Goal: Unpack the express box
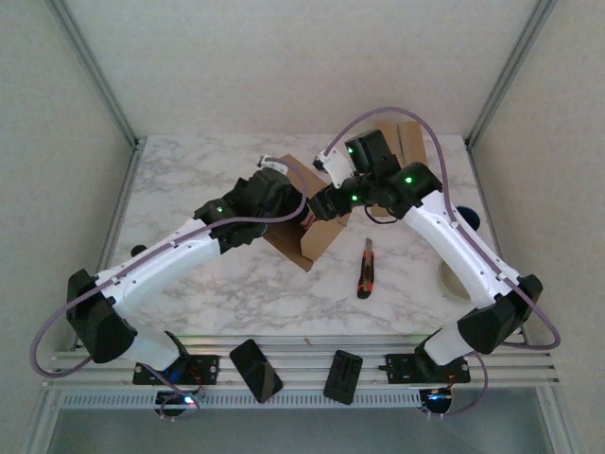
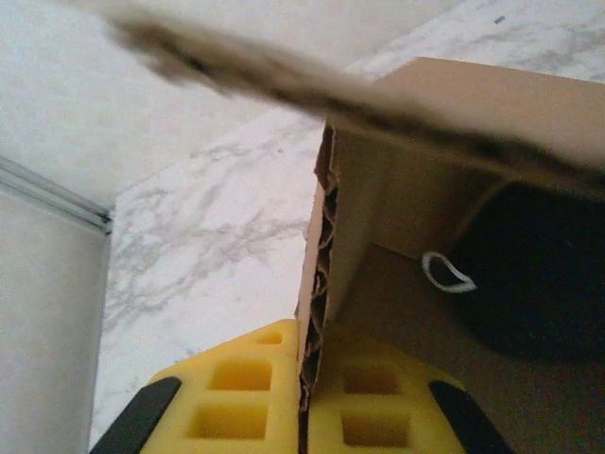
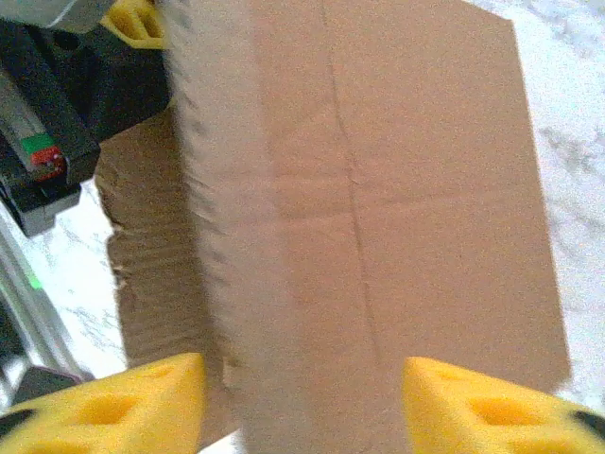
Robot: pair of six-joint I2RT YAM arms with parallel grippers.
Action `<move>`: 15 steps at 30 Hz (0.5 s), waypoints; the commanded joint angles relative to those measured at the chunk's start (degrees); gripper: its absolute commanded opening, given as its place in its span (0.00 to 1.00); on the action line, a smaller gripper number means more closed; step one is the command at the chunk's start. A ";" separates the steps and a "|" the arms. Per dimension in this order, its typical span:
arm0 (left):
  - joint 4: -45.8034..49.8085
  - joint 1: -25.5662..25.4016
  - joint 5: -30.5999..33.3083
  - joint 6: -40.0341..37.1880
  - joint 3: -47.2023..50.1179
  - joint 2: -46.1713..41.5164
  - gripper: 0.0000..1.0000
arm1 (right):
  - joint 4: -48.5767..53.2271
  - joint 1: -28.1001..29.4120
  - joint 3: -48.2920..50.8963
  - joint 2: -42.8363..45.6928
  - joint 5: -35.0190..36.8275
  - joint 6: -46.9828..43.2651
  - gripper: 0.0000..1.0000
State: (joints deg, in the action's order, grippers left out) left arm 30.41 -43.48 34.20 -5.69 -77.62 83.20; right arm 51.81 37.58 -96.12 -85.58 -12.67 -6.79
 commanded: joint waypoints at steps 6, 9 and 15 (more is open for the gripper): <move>6.97 1.27 -4.86 5.68 -4.73 2.31 0.00 | 2.63 12.48 3.66 10.89 15.62 0.28 0.69; 7.81 1.72 -6.30 6.37 -6.01 3.06 0.00 | -0.47 18.73 8.60 13.03 21.09 -0.92 0.41; 9.29 2.87 -9.17 6.93 -7.97 4.23 0.00 | -19.55 21.91 23.01 12.98 28.77 -8.83 0.00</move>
State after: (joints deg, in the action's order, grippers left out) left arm 37.32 -41.25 27.27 0.08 -83.29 87.05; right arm 43.13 58.83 -78.61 -71.22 9.74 -10.66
